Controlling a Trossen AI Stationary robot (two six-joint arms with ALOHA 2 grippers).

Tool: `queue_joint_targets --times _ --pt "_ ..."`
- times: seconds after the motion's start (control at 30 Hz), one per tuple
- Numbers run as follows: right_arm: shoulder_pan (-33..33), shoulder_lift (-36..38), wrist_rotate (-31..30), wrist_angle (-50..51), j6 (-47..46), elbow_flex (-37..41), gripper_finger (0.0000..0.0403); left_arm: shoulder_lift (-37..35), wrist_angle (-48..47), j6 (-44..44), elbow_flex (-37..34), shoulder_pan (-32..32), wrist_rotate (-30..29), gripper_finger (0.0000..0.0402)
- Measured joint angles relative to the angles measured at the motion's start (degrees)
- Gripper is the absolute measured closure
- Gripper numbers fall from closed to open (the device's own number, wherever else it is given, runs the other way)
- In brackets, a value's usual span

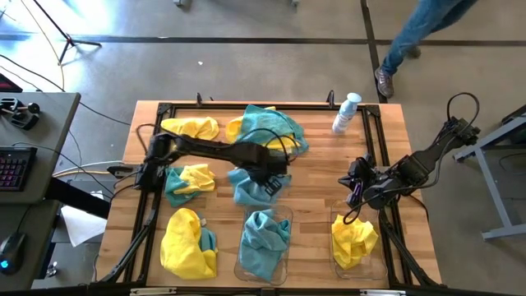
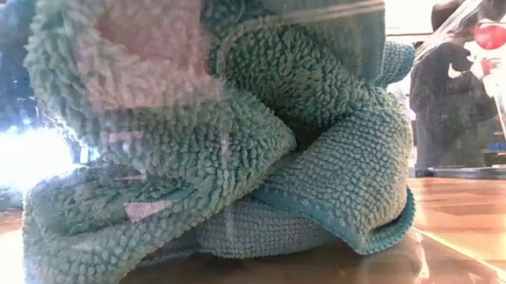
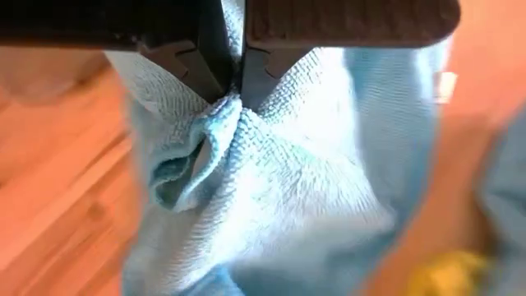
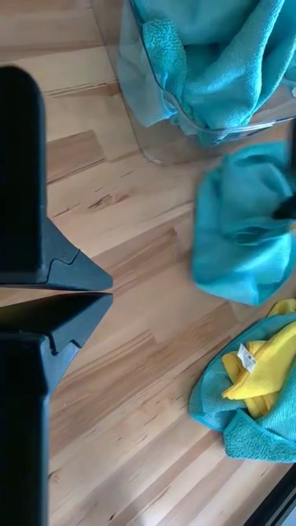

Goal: Sort microfiber towel by color & place in baskets
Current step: Put the blue towel into the left transparent bin

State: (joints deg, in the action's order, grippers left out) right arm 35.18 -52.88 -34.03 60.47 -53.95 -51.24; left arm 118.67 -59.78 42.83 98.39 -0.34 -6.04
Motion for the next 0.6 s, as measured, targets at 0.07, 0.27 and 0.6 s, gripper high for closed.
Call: queue_joint_targets --times 0.07,0.27,0.6 --pt "0.00 0.00 0.00 -0.17 0.01 0.02 0.0391 -3.25 -0.95 -0.12 0.00 -0.71 -2.95 0.0400" --pt "0.00 0.00 -0.01 -0.26 0.00 0.02 0.0391 -14.61 -0.48 -3.93 0.04 -4.24 -9.27 0.0401" --pt "0.00 0.00 -0.03 -0.44 -0.26 0.02 0.0391 -23.51 1.91 -4.03 0.04 -17.13 -16.79 0.0401"
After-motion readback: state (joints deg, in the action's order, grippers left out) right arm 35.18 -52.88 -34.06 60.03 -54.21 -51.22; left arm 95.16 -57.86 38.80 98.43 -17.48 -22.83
